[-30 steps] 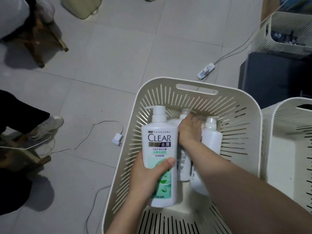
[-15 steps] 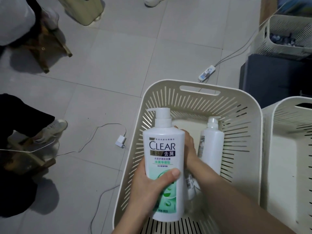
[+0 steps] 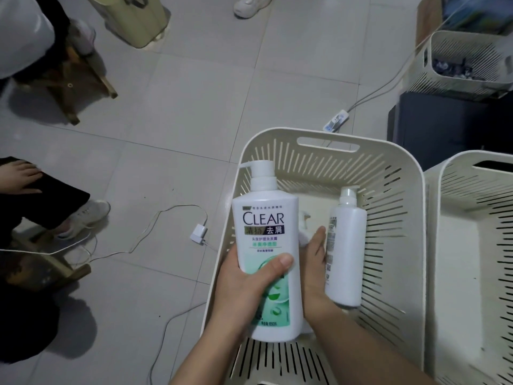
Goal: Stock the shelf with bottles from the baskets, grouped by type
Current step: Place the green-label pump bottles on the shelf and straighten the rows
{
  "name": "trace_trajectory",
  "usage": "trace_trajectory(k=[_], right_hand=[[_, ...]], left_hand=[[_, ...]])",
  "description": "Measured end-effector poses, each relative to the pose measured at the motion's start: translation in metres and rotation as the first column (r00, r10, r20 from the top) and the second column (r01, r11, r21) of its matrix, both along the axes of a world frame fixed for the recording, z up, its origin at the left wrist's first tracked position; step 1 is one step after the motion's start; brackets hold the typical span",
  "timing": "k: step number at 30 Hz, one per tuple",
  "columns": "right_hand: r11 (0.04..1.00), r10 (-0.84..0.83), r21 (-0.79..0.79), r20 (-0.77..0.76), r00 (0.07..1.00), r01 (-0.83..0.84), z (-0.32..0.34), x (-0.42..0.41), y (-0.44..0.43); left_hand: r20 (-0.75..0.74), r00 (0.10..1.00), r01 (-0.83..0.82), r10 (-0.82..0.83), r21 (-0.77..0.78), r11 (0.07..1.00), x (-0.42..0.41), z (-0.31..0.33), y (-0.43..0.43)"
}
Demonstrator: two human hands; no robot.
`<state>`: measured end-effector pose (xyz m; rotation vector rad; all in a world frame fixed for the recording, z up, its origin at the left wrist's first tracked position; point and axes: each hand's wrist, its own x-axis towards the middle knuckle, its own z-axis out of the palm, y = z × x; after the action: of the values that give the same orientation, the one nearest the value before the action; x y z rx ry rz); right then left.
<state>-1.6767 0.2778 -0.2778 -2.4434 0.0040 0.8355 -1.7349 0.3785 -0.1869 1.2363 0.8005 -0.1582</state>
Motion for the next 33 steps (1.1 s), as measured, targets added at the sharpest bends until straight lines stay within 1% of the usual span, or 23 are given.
trace_trajectory(k=[2,3,4,6,7,9,11,12,13,14,16,17,19,20,23,25,26,29,31,33], right_hand=[[0.995,-0.085,0.042,-0.026,0.996,0.086,-0.007,0.001,-0.006],[0.983,-0.147,0.099,-0.086,0.985,0.155,-0.007,0.006,-0.008],[0.957,-0.228,0.138,-0.178,0.957,0.254,-0.003,0.011,-0.011],[0.870,-0.374,0.197,-0.332,0.866,0.452,-0.004,0.019,-0.015],[0.811,-0.428,0.237,-0.383,0.819,0.535,-0.003,0.023,-0.017],[0.646,-0.487,0.336,-0.510,0.709,0.685,-0.004,0.029,-0.020],[0.477,-0.462,0.424,-0.624,0.630,0.770,0.009,0.035,-0.024],[0.410,-0.455,0.439,-0.661,0.596,0.800,0.020,0.039,-0.026],[0.364,-0.452,0.437,-0.689,0.566,0.823,0.031,0.042,-0.030],[0.348,-0.438,0.432,-0.709,0.552,0.832,0.043,0.045,-0.034],[0.331,-0.379,0.455,-0.738,0.558,0.827,0.063,0.050,-0.044],[0.308,-0.347,0.479,-0.748,0.566,0.822,0.074,0.051,-0.050],[0.212,-0.297,0.547,-0.754,0.586,0.810,0.097,0.052,-0.062],[0.180,-0.301,0.563,-0.749,0.590,0.807,0.108,0.053,-0.069],[0.118,-0.384,0.579,-0.723,0.575,0.807,0.132,0.050,-0.090],[0.107,-0.422,0.581,-0.708,0.567,0.806,0.156,0.046,-0.100],[0.085,-0.443,0.580,-0.706,0.552,0.810,0.167,0.044,-0.107],[-0.030,-0.489,0.591,-0.712,0.504,0.806,0.195,0.034,-0.127],[-0.050,-0.504,0.618,-0.694,0.514,0.785,0.211,0.025,-0.139],[-0.044,-0.525,0.650,-0.661,0.536,0.759,0.229,0.017,-0.153]], left_hand=[[0.011,1.000,0.002,-0.001,-0.007,1.000,0.001,0.002,0.001],[0.014,1.000,0.002,-0.002,-0.010,1.000,0.001,0.003,0.001],[0.013,1.000,0.003,-0.003,-0.013,1.000,0.001,0.004,0.000],[0.007,1.000,0.002,-0.001,-0.022,1.000,0.002,0.006,0.001],[0.003,1.000,0.000,0.000,-0.030,1.000,0.003,0.007,0.001],[0.003,1.000,-0.005,0.005,-0.047,0.999,0.005,0.010,0.002],[0.015,1.000,-0.013,0.014,-0.073,0.997,0.009,0.017,0.003],[0.024,1.000,-0.015,0.018,-0.091,0.996,0.012,0.023,0.004],[0.034,0.999,-0.016,0.020,-0.109,0.994,0.015,0.028,0.005],[0.038,0.999,-0.015,0.020,-0.124,0.992,0.017,0.034,0.007],[0.041,0.999,0.005,0.001,-0.139,0.990,0.023,0.048,0.012],[0.051,0.999,0.026,-0.018,-0.144,0.989,0.026,0.055,0.015],[0.076,0.994,0.086,-0.077,-0.129,0.988,0.033,0.070,0.018],[0.088,0.990,0.120,-0.110,-0.122,0.985,0.037,0.077,0.019],[0.119,0.974,0.212,-0.195,-0.151,0.966,0.048,0.096,0.015],[0.136,0.959,0.271,-0.250,-0.172,0.947,0.055,0.107,0.008],[0.140,0.950,0.303,-0.280,-0.177,0.936,0.058,0.114,0.002],[0.149,0.921,0.383,-0.360,-0.177,0.907,0.067,0.129,-0.016],[0.160,0.896,0.439,-0.414,-0.180,0.880,0.072,0.140,-0.029],[0.179,0.862,0.503,-0.474,-0.186,0.844,0.075,0.150,-0.043]])
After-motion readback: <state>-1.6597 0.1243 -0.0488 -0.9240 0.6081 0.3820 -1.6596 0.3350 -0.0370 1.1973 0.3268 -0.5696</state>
